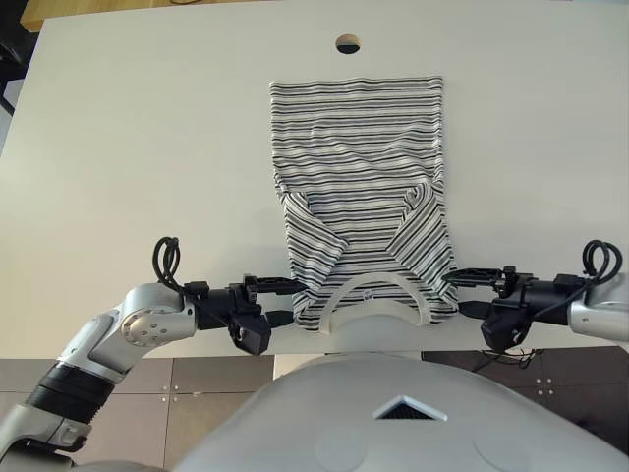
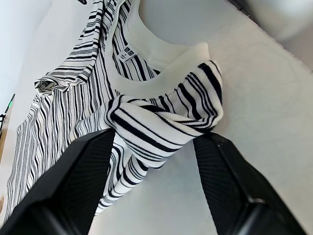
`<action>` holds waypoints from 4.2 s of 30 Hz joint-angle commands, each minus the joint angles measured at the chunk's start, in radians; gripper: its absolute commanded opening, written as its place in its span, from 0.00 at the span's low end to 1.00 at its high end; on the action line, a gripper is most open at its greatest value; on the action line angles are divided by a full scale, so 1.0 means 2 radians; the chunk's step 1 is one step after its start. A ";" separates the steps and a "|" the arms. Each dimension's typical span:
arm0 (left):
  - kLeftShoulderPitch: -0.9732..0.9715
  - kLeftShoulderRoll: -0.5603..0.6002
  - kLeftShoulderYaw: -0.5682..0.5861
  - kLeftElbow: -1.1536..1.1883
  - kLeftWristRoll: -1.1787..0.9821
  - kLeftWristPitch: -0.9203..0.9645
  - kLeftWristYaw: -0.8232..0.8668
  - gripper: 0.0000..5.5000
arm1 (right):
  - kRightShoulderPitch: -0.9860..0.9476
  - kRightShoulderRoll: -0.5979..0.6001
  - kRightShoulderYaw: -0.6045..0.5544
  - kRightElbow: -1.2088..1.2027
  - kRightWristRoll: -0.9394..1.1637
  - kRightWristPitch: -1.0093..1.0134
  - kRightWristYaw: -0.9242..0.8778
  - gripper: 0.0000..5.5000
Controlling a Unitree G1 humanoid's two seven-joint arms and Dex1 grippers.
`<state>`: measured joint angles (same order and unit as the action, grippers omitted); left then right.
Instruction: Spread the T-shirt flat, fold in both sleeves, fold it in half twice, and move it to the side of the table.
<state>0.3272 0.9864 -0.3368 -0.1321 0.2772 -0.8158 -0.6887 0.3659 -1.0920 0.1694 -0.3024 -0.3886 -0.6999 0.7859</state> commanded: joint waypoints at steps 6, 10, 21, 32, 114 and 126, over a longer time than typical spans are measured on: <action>-0.028 -0.011 -0.039 0.034 0.014 -0.026 -0.019 0.44 | -0.009 0.006 0.018 0.021 -0.010 -0.003 -0.003 0.44; -0.035 -0.012 -0.041 0.052 0.017 -0.038 -0.014 0.32 | -0.014 0.008 0.021 0.032 -0.011 -0.006 -0.006 0.30; -0.024 -0.016 -0.027 0.058 -0.035 -0.041 0.001 0.02 | -0.011 0.026 0.035 0.050 0.010 -0.027 -0.031 0.02; 0.074 0.001 0.045 0.008 -0.143 -0.006 0.023 0.02 | 0.086 0.032 -0.047 0.002 0.145 0.009 -0.055 0.02; -0.242 -0.189 0.010 0.157 0.246 0.263 0.454 0.48 | -0.277 0.176 0.153 0.256 -0.138 0.111 -0.184 0.46; -0.172 -0.251 0.173 0.043 0.136 0.291 0.498 0.48 | -0.137 0.115 0.133 0.052 -0.110 0.116 -0.112 0.46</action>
<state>-0.0291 0.4960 -0.0126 -0.0456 0.5514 -0.2432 0.2922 0.0180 -0.8387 0.4058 -0.1324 -0.6028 -0.4659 0.5062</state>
